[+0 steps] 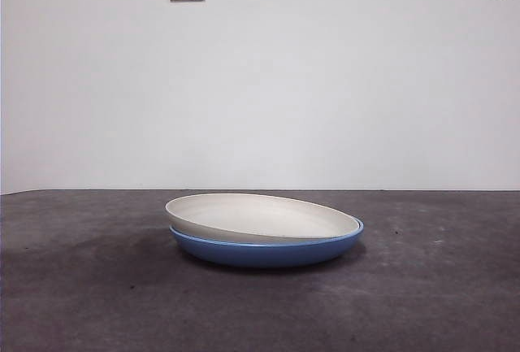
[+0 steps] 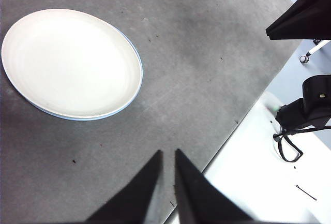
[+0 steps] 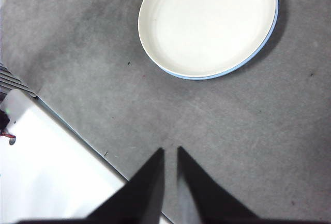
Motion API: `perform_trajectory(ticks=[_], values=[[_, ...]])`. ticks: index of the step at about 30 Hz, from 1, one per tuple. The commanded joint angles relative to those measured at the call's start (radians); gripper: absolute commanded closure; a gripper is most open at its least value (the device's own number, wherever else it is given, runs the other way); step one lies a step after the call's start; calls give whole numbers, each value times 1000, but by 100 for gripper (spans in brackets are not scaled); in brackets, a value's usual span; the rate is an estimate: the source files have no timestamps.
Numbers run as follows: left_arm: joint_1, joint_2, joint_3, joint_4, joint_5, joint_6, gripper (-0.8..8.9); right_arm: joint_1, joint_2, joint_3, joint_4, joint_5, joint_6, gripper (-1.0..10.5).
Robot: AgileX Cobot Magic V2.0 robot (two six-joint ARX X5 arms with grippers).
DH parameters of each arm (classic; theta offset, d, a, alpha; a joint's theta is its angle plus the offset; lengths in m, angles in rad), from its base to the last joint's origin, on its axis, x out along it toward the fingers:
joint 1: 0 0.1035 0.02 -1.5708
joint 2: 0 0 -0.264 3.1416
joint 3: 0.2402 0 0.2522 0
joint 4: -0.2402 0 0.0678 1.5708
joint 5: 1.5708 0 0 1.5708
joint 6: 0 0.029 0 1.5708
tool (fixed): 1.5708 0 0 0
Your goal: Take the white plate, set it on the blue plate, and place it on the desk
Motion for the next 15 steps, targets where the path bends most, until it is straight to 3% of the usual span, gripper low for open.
perform_trajectory(ticks=[1,15], values=[[-5,6,10,11,2,8,804,6,7,18,16,0,-22,939],[-5,6,10,11,2,8,804,6,7,18,49,0,-23,939]])
